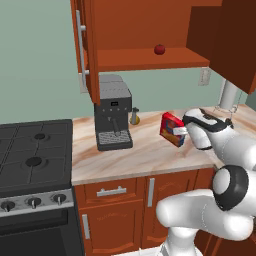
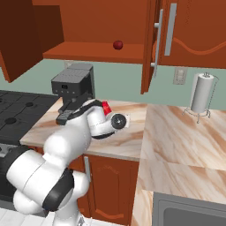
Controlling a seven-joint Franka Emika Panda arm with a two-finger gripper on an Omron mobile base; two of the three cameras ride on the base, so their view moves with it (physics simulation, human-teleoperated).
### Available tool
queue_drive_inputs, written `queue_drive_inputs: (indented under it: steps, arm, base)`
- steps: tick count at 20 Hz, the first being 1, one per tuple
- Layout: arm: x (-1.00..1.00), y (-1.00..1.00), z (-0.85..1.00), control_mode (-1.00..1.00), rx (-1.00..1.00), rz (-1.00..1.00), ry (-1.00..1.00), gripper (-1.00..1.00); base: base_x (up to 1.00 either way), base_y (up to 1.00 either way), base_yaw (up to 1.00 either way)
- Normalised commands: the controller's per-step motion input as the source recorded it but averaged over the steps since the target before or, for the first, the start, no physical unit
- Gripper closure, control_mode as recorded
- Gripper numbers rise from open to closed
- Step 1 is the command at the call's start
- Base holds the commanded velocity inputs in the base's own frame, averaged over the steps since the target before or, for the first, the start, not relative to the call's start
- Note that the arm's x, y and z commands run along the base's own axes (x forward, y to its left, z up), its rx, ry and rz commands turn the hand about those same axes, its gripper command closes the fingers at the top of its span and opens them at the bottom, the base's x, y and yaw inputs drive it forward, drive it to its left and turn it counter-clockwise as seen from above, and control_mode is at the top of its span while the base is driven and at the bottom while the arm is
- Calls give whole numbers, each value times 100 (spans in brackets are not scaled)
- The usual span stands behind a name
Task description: Pick the cereal and boxed food from the counter and place them in the cabinets closest to them.
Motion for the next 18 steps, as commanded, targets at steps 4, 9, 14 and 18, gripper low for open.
queue_drive_inputs:
  steps: [4,9,14,18]
  arm:
    - [0,43,60,-100,-10,-16,-13,100]
    - [-9,30,59,-100,-6,-14,-14,100]
    - [-18,10,58,-100,-1,-14,-9,100]
    - [-23,2,65,-100,0,-15,-5,100]
  base:
    - [0,0,0]
    - [0,0,0]
    - [0,0,0]
    - [0,0,0]
